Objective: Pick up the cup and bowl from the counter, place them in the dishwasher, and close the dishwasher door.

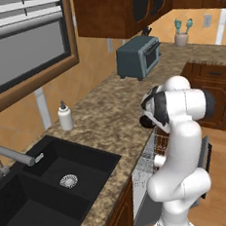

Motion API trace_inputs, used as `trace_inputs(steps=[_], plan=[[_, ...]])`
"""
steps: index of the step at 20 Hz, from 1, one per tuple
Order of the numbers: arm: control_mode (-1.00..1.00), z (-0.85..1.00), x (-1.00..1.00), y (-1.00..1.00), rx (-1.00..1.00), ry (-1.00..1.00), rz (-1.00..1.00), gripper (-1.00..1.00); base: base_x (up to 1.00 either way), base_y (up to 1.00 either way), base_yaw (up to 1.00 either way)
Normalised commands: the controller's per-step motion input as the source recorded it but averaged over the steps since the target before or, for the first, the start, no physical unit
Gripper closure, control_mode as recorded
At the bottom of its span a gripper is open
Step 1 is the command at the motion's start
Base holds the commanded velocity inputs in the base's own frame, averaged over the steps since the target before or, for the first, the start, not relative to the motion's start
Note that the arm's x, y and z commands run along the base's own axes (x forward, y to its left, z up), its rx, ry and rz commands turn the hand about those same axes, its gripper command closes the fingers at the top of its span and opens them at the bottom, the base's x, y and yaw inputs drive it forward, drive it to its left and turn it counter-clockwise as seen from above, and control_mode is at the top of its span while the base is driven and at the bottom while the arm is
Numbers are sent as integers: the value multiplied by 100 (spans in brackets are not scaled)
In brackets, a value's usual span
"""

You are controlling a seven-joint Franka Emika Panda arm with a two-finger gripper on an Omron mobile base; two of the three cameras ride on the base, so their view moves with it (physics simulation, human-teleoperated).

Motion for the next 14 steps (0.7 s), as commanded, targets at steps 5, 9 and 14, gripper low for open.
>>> trace_inputs(steps=[5, 9, 14], plan=[[-100, -27, -100, -97, 6, 0, -12, 100, 0, 0, 0], [-100, -74, -88, -55, 1, 1, -11, 100, 0, 0, 0], [-100, -99, -35, -6, 0, 0, -8, 100, 0, 0, 0]])
